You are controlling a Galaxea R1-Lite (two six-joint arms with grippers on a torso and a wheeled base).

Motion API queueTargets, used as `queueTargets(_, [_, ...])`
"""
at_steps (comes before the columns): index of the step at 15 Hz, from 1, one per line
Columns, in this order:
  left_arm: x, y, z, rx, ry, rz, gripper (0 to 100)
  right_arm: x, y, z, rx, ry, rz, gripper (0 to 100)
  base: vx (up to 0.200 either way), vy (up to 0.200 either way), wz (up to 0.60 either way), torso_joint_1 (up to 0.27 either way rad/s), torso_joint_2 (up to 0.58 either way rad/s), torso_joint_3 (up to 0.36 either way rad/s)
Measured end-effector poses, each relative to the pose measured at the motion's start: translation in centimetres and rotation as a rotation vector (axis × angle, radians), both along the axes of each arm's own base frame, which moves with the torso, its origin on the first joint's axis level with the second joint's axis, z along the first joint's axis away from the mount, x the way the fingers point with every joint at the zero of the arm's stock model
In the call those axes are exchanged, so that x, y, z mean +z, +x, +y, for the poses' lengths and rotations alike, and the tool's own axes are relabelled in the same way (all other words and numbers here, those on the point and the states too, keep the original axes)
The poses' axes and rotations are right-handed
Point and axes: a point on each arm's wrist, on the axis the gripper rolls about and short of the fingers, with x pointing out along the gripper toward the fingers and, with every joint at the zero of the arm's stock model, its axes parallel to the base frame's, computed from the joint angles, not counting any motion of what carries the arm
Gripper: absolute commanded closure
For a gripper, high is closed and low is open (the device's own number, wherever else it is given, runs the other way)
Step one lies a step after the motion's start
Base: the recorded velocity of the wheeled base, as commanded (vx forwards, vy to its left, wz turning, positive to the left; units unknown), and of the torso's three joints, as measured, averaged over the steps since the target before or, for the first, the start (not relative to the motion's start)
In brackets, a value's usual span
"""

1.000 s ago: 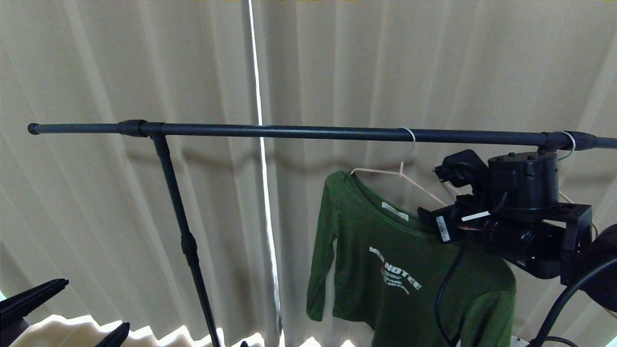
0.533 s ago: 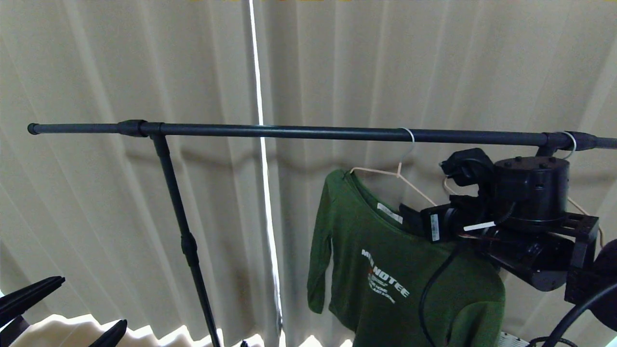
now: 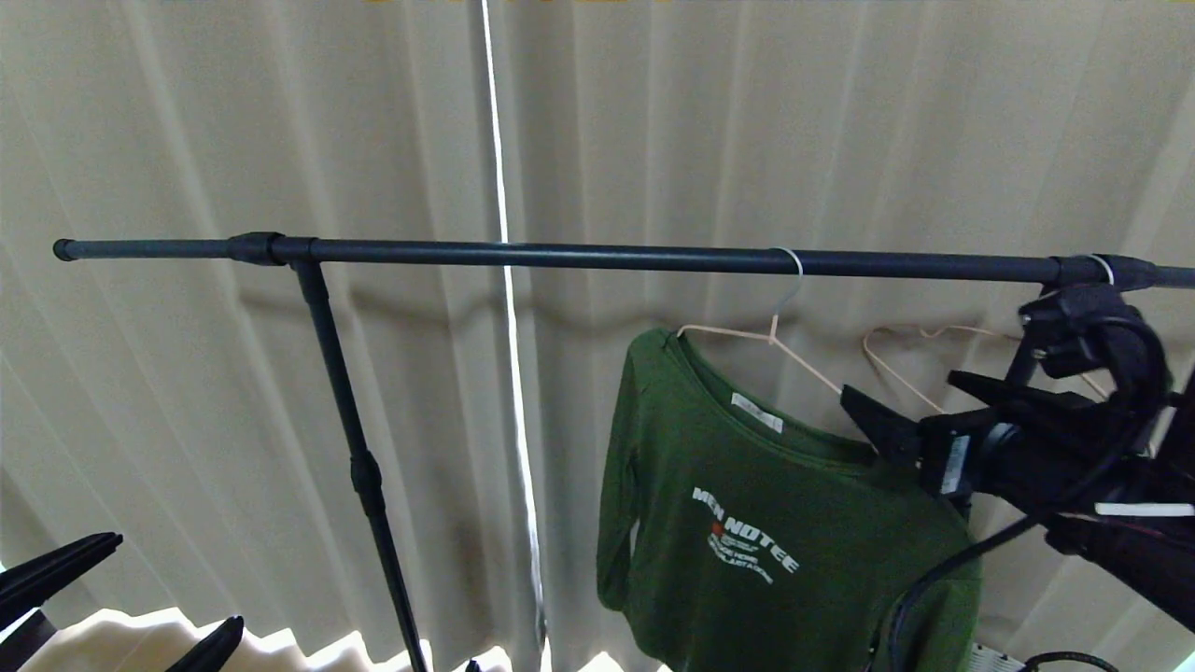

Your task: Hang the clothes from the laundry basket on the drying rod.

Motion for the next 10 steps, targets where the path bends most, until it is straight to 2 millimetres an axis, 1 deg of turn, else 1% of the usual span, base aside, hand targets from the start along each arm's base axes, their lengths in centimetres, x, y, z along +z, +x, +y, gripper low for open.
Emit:
queueTargets(2, [0.1,-0.1,0.2,0.032,-0.006,-0.015,0,0.2,-2.8,-2.1,-0.019,0.017,-0.038,0,0.0,0.0,0.0,0.0,0.0,0.0])
queueTargets(4, [0.3,-0.6,0.7,0.118,-0.012,-0.048,0,-0.5,-5.6,-4.6,-0.072,-0.012,-0.062,0,0.0,0.0,0.0,0.0,0.0,0.0])
queueTargets(6, [0.3,-1.4,1.2,0.226,-0.024,-0.094,0,-1.4,-8.3,-6.6,-0.128,-0.053,-0.068,0,0.0,0.0,0.0,0.0,0.0,0.0])
queueTargets(8, [-0.2,-2.8,1.6,0.323,-0.044,-0.119,0,-2.6,-11.1,-8.2,-0.176,-0.089,-0.034,0,0.0,0.0,0.0,0.0,0.0,0.0])
queueTargets(10, [-1.4,-4.3,1.6,0.396,-0.056,-0.097,0,-4.8,-14.4,-9.5,-0.215,-0.149,0.08,0,0.0,0.0,0.0,0.0,0.0,0.0])
